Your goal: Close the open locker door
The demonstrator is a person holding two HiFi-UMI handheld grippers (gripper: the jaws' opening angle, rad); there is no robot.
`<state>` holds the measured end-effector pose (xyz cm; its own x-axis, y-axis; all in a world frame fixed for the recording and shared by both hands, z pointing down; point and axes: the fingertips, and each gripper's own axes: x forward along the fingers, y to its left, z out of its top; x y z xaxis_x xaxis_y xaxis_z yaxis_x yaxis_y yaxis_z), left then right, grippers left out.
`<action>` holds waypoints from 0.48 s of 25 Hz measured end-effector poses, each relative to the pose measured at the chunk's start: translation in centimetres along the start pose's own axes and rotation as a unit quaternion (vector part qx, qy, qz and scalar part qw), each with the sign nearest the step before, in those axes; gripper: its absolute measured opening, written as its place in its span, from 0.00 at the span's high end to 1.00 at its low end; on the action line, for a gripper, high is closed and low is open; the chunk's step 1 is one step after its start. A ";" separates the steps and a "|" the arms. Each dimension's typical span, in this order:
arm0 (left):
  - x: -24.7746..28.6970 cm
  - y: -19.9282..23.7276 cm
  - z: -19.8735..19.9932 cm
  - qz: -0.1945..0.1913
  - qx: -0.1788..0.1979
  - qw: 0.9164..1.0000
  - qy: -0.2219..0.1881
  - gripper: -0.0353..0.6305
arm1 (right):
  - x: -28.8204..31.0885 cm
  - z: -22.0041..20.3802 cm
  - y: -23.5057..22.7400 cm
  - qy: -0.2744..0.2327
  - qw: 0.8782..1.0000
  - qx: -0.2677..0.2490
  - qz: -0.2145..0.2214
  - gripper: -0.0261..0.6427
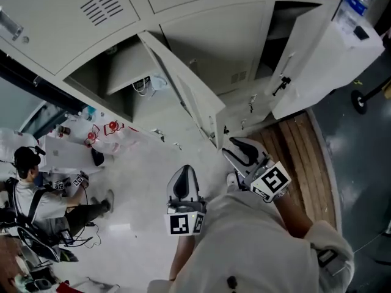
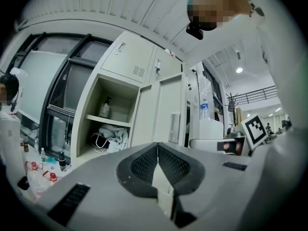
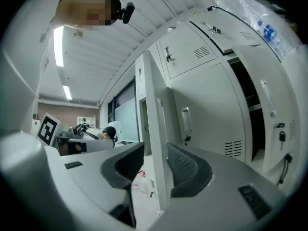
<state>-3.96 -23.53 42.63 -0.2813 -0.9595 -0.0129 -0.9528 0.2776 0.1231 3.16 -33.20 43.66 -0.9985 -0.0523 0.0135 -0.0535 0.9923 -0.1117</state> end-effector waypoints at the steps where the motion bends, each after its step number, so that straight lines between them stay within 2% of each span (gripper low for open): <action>1: 0.1 -0.2 -0.1 0.007 0.001 1.000 0.001 0.93 | 0.2 0.2 0.0 0.000 1.000 -0.003 0.021 0.71; 4: 0.2 -0.4 -0.5 0.034 0.004 0.999 0.000 0.93 | 0.9 1.1 -0.1 -0.001 0.997 -0.020 0.071 0.69; 7: 0.0 -0.6 -0.7 0.061 0.003 0.998 -0.004 0.93 | 1.5 2.1 -0.8 -0.014 0.995 -0.025 0.094 0.69; 12: -0.2 -0.5 -1.0 0.081 0.006 0.997 -0.005 0.93 | 2.0 2.7 -0.3 -0.020 0.987 -0.036 0.156 0.66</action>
<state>-3.35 -23.52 43.54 -0.4334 -0.9012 -0.0033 -0.8956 0.4302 0.1129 1.12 -33.89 41.09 -0.9657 0.2550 -0.0490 0.2568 0.9659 -0.0342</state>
